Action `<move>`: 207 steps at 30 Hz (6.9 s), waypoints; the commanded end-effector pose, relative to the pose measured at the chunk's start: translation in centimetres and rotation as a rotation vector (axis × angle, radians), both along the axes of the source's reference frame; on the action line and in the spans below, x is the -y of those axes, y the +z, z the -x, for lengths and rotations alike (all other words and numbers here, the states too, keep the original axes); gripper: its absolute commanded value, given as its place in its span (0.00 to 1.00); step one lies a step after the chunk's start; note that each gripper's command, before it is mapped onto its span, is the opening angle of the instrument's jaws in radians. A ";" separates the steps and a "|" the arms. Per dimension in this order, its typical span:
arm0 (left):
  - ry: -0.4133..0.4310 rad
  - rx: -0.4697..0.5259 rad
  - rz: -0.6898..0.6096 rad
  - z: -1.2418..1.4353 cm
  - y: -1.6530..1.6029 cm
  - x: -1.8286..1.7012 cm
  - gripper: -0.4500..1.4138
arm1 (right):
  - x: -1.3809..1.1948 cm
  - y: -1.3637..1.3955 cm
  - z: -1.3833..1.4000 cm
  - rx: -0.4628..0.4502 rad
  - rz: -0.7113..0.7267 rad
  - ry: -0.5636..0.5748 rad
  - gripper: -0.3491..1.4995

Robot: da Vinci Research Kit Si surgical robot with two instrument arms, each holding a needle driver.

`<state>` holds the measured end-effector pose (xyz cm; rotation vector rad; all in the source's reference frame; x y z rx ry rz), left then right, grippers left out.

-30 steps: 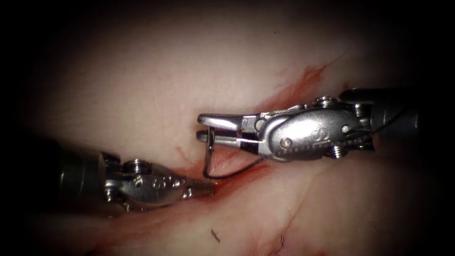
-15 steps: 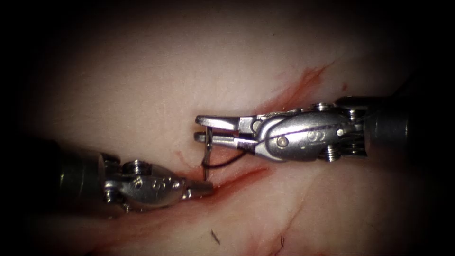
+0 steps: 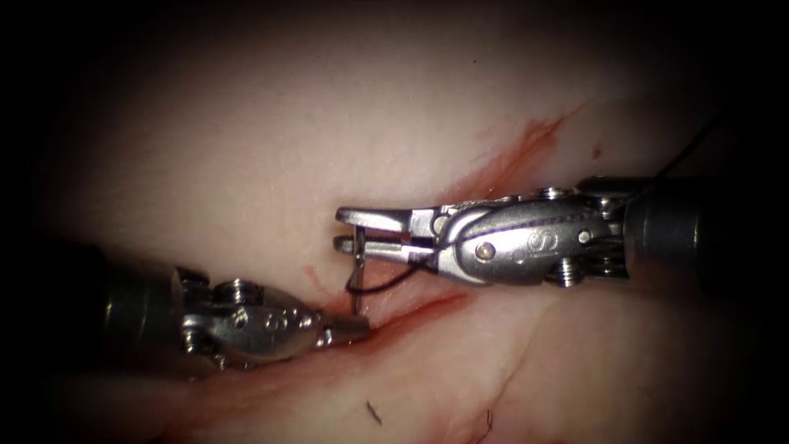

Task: Wound Closure

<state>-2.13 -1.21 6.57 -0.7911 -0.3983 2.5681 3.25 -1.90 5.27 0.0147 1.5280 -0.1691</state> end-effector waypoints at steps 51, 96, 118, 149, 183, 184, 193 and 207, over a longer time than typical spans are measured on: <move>0.032 0.017 -0.062 0.09 -0.05 0.21 0.00 | -0.41 -0.25 -0.01 -0.028 -0.023 0.053 0.00; 0.072 -0.072 -0.065 -0.16 -0.07 0.14 0.08 | -0.77 -0.26 0.03 -0.027 -0.589 0.172 0.00; 0.069 -0.072 -0.066 -0.15 -0.13 0.12 0.07 | -0.78 0.14 -0.07 0.004 -1.033 0.281 0.00; 0.071 -0.071 -0.066 -0.17 -0.13 0.13 0.07 | -0.32 0.28 -0.21 0.069 -1.581 0.350 0.00; 0.070 -0.072 -0.065 -0.18 -0.12 0.14 0.06 | 0.11 0.15 -0.35 0.123 -1.823 0.299 0.00; 0.071 -0.072 -0.065 -0.18 -0.12 0.14 0.06 | 0.11 0.15 -0.35 0.124 -1.823 0.298 0.00; 0.071 -0.071 -0.065 -0.18 -0.12 0.14 0.06 | 0.23 0.06 -0.38 0.142 -1.898 0.279 0.00; 0.071 -0.071 -0.064 -0.18 -0.12 0.14 0.05 | 0.33 0.00 -0.41 0.143 -2.006 0.215 0.00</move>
